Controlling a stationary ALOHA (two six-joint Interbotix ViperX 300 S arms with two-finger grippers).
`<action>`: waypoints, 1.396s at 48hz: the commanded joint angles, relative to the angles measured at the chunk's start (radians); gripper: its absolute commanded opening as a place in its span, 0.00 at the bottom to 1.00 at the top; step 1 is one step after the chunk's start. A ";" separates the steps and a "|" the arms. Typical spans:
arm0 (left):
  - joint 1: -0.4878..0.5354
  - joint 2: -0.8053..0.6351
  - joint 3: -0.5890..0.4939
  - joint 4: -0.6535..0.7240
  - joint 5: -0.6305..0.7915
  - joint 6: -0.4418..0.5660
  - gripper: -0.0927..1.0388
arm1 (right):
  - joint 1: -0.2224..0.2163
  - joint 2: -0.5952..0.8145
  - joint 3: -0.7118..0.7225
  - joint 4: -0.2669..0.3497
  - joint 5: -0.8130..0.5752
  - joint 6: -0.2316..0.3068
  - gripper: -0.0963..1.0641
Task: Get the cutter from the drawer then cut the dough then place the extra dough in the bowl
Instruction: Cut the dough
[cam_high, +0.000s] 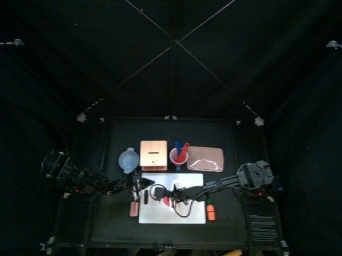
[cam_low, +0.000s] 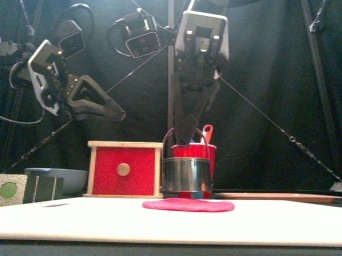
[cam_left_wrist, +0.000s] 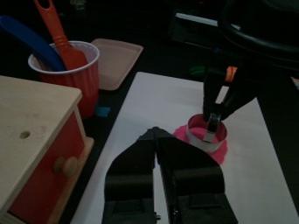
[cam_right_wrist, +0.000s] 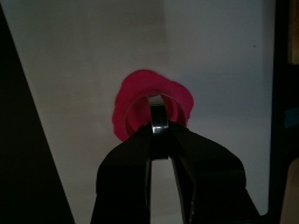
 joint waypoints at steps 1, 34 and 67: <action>-0.005 -0.008 -0.008 -0.003 -0.005 -0.002 0.41 | -0.005 -0.026 -0.018 0.006 0.000 -0.003 0.53; -0.008 -0.008 -0.015 -0.014 -0.003 -0.002 0.41 | 0.000 0.005 -0.003 0.006 -0.012 0.012 0.53; -0.018 0.002 -0.041 0.109 0.017 0.002 0.43 | 0.005 -0.063 0.002 -0.028 -0.028 0.014 0.75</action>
